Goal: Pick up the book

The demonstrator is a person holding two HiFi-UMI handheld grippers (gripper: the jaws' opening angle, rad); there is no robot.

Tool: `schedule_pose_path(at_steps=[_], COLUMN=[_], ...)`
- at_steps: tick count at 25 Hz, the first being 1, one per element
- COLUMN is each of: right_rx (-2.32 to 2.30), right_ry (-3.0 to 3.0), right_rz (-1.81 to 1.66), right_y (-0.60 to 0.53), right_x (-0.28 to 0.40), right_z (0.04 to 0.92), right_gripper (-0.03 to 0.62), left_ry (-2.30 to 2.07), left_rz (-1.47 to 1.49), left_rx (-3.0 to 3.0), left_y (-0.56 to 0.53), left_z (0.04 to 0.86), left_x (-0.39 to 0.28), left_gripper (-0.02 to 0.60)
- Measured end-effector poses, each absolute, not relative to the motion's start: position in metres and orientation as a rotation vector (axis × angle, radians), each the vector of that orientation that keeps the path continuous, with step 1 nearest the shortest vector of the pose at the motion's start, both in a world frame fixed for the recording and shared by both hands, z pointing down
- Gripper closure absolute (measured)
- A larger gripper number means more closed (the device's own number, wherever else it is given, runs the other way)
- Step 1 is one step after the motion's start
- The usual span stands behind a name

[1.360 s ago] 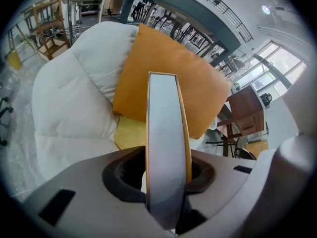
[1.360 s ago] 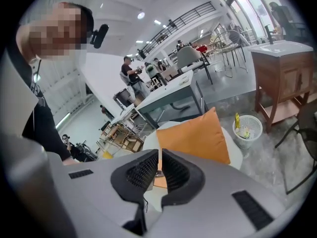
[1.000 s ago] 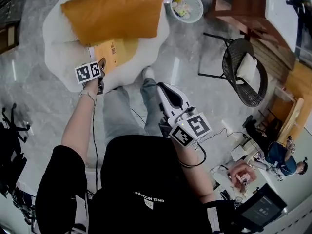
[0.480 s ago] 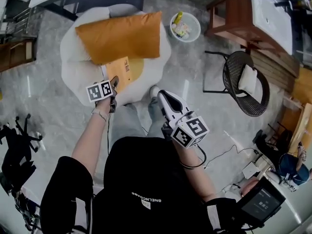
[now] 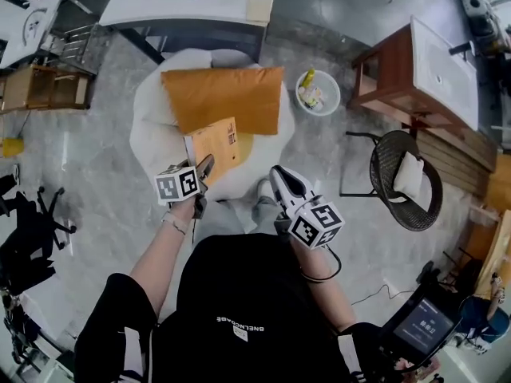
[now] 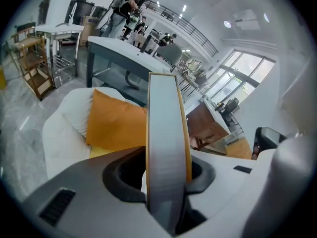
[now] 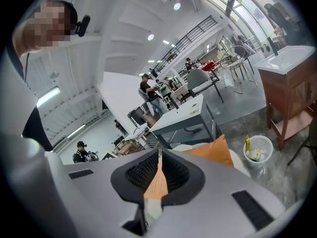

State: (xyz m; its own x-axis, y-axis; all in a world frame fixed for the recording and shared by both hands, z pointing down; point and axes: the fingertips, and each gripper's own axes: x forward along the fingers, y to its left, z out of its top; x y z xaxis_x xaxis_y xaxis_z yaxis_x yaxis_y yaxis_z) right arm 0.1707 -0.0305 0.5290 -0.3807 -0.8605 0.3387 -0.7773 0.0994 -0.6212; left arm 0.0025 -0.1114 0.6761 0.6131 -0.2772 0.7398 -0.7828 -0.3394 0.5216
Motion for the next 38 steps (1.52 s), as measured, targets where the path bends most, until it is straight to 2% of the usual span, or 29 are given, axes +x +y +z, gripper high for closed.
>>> schedule_pose_path(at_steps=[15, 26, 38], right_rx=[-1.403, -1.177, -0.946], right_ry=[2.523, 2.724, 2.864], right_rz=[-1.005, -0.960, -0.859], right_y=[-0.055, -0.049, -0.043], right_x=[0.136, 0.098, 0.052], right_z=[0.473, 0.456, 0.425], right_gripper=[0.554, 0.554, 0.554], left_ry=[-1.072, -1.276, -1.429], left_rz=[0.420, 0.150, -0.018], left_rx=[2.027, 1.979, 2.004], left_y=[-0.065, -0.013, 0.017], left_z=[0.531, 0.485, 0.432], left_x=[-0.034, -0.078, -0.099], left_gripper=[0.425, 0.425, 0.425])
